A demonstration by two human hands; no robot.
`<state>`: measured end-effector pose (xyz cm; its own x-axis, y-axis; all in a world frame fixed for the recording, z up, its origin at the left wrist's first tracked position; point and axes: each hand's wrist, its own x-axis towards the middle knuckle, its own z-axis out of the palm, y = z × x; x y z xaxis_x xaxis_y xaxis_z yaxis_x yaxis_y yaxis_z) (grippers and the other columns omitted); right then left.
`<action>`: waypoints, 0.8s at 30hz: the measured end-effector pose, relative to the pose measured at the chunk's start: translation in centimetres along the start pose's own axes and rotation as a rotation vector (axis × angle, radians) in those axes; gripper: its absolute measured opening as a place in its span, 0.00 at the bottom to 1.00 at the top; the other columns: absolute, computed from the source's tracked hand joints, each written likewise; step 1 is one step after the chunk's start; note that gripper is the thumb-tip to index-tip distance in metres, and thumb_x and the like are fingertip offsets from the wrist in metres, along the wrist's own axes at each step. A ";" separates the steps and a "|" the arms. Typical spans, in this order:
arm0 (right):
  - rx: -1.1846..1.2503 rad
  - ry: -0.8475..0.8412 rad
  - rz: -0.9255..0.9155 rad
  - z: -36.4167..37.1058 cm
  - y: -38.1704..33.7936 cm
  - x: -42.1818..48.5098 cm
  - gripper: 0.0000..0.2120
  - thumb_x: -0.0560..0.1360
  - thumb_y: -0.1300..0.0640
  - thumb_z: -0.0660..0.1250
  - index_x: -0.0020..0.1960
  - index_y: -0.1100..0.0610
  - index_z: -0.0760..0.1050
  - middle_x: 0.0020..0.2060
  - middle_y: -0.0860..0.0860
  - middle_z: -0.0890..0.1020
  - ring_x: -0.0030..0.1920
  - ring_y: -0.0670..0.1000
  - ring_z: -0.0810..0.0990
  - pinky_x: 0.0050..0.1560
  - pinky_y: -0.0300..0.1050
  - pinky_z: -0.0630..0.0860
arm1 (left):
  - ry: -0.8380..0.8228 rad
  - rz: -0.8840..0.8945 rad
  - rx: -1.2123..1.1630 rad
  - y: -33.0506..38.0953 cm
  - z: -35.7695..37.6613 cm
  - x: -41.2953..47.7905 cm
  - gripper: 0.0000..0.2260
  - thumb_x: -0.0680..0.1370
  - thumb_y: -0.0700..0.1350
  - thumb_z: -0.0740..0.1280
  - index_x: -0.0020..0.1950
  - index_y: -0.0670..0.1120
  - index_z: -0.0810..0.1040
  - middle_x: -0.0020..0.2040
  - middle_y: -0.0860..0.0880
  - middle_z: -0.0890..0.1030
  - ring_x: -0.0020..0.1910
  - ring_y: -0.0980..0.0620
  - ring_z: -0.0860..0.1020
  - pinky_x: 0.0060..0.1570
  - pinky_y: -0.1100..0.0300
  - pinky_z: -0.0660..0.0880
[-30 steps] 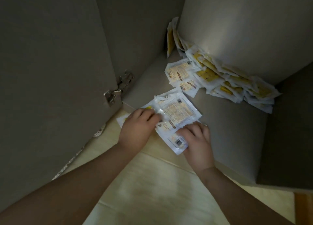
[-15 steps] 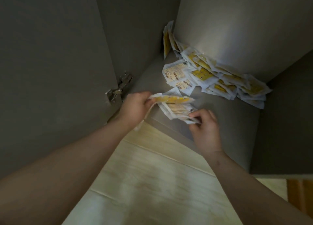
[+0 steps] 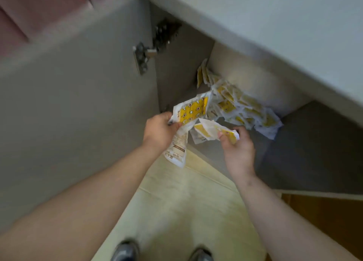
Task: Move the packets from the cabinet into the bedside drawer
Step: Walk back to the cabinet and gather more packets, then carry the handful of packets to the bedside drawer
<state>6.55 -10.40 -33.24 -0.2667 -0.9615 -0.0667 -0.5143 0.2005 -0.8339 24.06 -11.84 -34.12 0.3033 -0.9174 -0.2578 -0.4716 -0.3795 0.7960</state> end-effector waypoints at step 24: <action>0.250 -0.620 0.077 -19.9 -37.1 -19.8 0.06 0.76 0.60 0.66 0.48 0.50 0.73 0.42 0.44 0.81 0.44 0.44 0.79 0.44 0.40 0.72 | 0.437 -0.382 -0.092 23.2 -31.5 -33.5 0.06 0.76 0.40 0.64 0.41 0.39 0.76 0.38 0.43 0.80 0.38 0.48 0.75 0.35 0.59 0.68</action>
<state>14.67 4.93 9.95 0.2612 -0.8911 -0.3712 -0.2888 0.2948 -0.9109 29.02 13.90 10.21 0.7599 -0.5756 -0.3020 -0.1934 -0.6438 0.7404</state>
